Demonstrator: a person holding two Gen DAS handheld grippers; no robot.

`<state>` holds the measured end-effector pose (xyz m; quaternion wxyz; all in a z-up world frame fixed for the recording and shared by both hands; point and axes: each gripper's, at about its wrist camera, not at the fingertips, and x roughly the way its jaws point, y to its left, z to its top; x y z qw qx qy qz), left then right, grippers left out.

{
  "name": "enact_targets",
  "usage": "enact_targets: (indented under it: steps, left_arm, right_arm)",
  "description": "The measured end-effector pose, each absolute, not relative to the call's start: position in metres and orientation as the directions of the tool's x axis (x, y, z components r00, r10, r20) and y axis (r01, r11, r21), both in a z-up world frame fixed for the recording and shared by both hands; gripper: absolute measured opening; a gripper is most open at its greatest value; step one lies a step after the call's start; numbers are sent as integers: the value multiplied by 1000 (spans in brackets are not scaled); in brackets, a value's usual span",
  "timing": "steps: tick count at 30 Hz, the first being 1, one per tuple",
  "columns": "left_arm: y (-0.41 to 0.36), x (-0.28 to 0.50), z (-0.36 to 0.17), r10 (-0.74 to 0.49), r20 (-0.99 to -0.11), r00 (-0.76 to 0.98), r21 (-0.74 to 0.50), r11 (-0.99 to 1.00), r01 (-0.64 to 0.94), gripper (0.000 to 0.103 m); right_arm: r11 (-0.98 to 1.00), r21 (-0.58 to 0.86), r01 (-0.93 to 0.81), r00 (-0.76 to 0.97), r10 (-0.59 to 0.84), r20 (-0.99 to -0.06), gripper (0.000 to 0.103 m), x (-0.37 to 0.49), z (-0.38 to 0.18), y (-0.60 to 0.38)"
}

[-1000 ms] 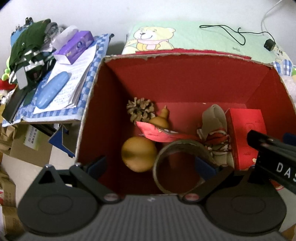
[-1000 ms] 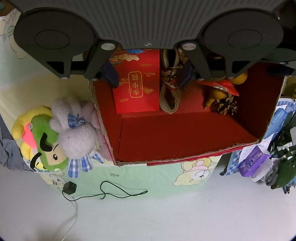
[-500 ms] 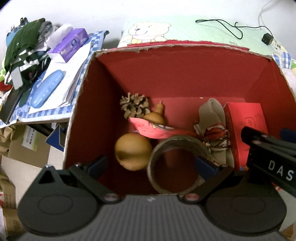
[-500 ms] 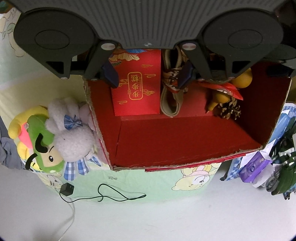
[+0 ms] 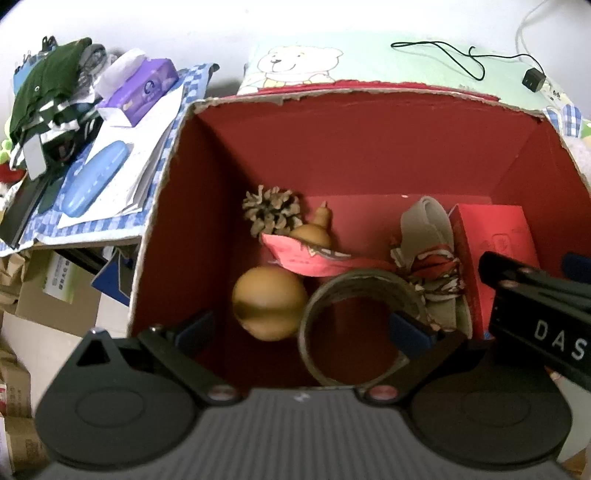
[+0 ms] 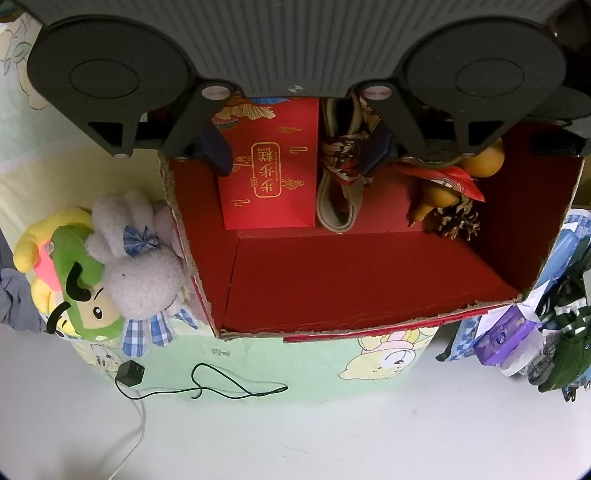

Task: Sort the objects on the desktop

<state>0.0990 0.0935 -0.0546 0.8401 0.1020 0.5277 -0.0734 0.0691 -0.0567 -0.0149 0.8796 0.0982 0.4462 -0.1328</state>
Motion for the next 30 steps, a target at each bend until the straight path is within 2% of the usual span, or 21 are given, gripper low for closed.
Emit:
enact_targets:
  steps: [30]
  left_arm:
    - [95, 97, -53, -10, -905, 426, 94, 970, 223, 102]
  right_arm:
    - [953, 68, 295, 579, -122, -806, 78, 66, -14, -58]
